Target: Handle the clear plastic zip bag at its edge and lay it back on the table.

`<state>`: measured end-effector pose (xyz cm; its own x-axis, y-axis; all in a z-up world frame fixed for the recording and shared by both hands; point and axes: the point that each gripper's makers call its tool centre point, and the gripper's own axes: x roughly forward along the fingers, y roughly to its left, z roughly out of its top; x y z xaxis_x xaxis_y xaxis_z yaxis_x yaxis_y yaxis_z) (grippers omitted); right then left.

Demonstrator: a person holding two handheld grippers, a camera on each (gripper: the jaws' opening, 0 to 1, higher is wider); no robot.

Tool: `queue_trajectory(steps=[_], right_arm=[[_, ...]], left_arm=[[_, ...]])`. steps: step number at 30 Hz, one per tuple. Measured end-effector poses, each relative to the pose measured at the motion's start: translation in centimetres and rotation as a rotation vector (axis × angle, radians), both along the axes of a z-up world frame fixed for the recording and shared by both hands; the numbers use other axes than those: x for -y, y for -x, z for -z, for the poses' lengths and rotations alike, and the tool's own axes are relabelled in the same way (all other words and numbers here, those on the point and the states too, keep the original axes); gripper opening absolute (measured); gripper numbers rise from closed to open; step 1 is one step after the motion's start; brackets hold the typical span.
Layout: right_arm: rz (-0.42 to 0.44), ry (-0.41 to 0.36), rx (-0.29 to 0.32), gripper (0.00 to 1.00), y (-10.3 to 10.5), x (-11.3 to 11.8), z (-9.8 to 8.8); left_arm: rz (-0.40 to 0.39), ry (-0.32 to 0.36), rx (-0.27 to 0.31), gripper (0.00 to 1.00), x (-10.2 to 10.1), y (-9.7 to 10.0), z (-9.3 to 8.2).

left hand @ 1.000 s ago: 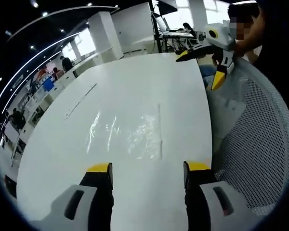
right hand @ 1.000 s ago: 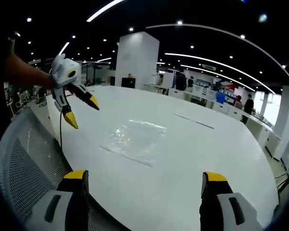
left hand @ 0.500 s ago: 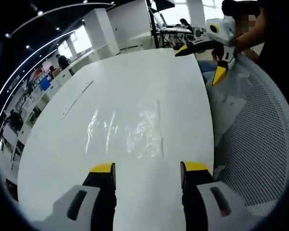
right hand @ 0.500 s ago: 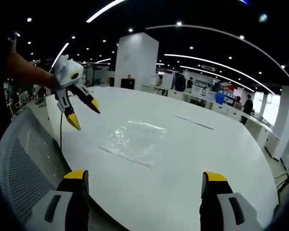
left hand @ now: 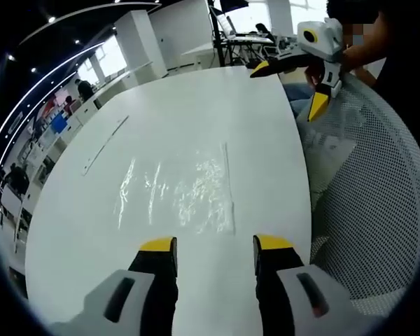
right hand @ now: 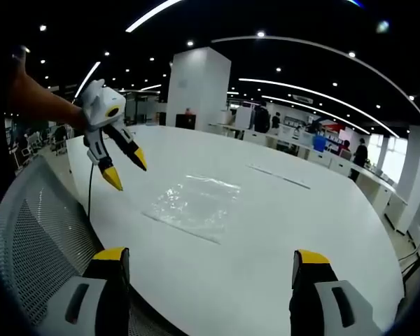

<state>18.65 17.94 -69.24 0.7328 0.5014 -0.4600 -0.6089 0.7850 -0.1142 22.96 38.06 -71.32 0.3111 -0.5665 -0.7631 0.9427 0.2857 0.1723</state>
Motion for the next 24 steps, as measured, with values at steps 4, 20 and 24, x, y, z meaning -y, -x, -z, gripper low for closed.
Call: queue_trajectory(steps=[4,20,24], right_arm=[[0.002,0.001,0.000,0.97,0.0,0.0,0.0],[0.009,0.008,-0.003,0.95,-0.1,0.2,0.1],[0.011,0.011,-0.005,0.95,-0.1,0.2,0.1]], left_arm=[[0.013,-0.003,-0.015,0.38,0.6,0.0,0.4],[0.035,-0.008,-0.067,0.29,2.6,0.4,2.1],[0.030,-0.002,-0.084,0.25,3.2,0.6,2.6]])
